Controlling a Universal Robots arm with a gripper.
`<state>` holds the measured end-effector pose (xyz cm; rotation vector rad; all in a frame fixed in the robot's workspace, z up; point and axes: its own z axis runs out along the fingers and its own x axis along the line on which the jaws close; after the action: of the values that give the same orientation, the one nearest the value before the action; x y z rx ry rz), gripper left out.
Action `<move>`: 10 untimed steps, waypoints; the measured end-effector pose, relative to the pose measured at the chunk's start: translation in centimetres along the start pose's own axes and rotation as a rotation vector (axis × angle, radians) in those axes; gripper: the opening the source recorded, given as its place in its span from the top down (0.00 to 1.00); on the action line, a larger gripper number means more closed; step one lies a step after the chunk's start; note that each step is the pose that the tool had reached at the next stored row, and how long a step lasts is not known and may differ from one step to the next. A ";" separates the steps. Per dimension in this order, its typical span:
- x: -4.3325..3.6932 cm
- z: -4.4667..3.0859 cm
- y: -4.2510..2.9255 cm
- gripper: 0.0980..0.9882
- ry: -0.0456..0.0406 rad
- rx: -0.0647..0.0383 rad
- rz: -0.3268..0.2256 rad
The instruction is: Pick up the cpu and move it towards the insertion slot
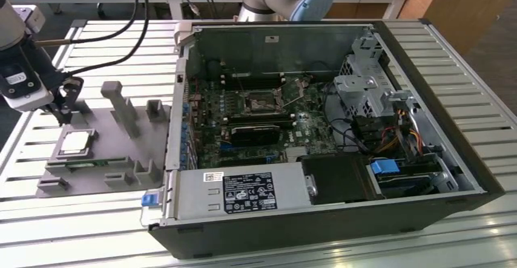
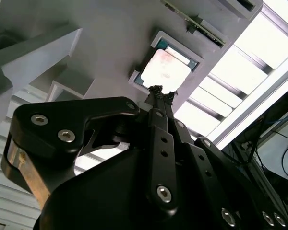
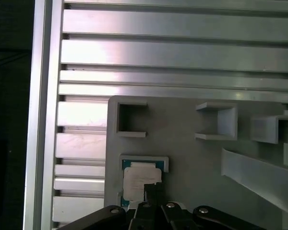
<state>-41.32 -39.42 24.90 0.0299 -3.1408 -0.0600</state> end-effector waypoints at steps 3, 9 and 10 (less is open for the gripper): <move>0.09 0.22 -0.25 1.00 -0.0001 0.000 0.000; 0.35 1.02 -0.55 1.00 -0.0001 0.000 0.000; 0.40 1.20 -0.57 1.00 -0.0001 0.000 0.000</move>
<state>-41.71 -39.95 23.68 0.0301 -3.1409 -0.0601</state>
